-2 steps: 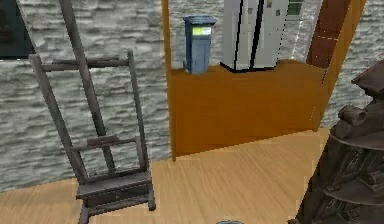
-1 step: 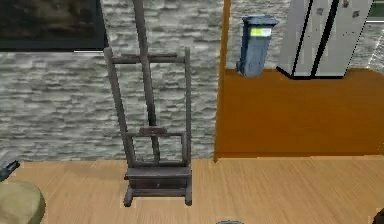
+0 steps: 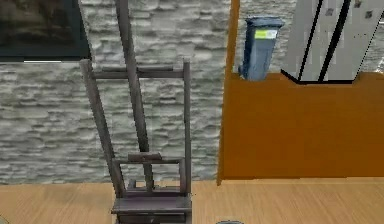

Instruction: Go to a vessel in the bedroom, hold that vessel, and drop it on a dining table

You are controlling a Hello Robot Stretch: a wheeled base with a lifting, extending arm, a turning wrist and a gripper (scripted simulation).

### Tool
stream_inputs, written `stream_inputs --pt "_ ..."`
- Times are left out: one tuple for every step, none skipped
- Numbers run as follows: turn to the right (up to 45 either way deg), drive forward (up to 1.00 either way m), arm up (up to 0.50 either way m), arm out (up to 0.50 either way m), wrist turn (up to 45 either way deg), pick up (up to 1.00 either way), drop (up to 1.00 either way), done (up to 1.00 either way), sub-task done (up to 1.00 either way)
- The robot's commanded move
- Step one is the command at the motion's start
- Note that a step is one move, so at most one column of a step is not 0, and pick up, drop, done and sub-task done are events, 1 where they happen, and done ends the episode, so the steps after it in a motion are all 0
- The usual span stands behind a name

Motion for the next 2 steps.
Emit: stream_inputs --pt "45.0 0.0 0.0 0.0 0.0 0.0 0.0 0.0 0.0" --pt "12.0 0.0 0.0 0.0 0.0 0.0 0.0 0.0 0.0"
